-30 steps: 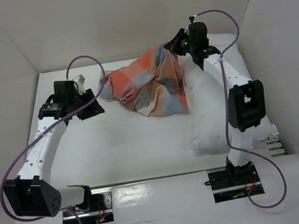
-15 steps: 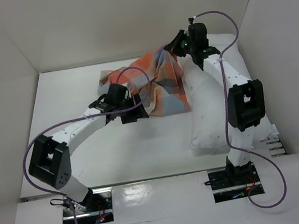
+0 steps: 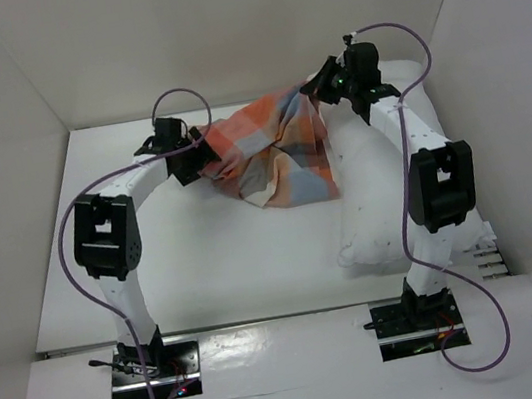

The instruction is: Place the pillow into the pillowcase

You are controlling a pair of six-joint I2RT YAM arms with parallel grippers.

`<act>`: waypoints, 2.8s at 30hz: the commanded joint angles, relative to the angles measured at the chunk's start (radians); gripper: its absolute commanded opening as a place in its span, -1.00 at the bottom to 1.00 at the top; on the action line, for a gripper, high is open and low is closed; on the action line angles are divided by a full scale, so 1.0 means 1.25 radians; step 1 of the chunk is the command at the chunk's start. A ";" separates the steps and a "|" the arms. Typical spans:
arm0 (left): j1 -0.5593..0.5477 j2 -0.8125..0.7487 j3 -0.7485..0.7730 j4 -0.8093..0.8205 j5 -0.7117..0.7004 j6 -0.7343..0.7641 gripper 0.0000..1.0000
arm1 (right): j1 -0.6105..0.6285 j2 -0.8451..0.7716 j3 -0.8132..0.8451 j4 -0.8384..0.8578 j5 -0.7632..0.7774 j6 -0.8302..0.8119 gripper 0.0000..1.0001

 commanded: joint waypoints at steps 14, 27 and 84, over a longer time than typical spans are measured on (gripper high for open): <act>0.060 -0.047 0.158 -0.051 -0.151 0.065 -1.00 | -0.010 -0.085 -0.022 -0.016 -0.083 -0.067 -1.00; 0.126 -0.426 0.390 -0.474 -0.178 0.274 -1.00 | 0.012 -0.310 -0.192 -0.098 -0.121 -0.168 -1.00; 0.345 -0.059 0.028 -0.256 -0.118 0.121 -1.00 | 0.391 0.128 -0.070 -0.153 0.182 -0.201 0.86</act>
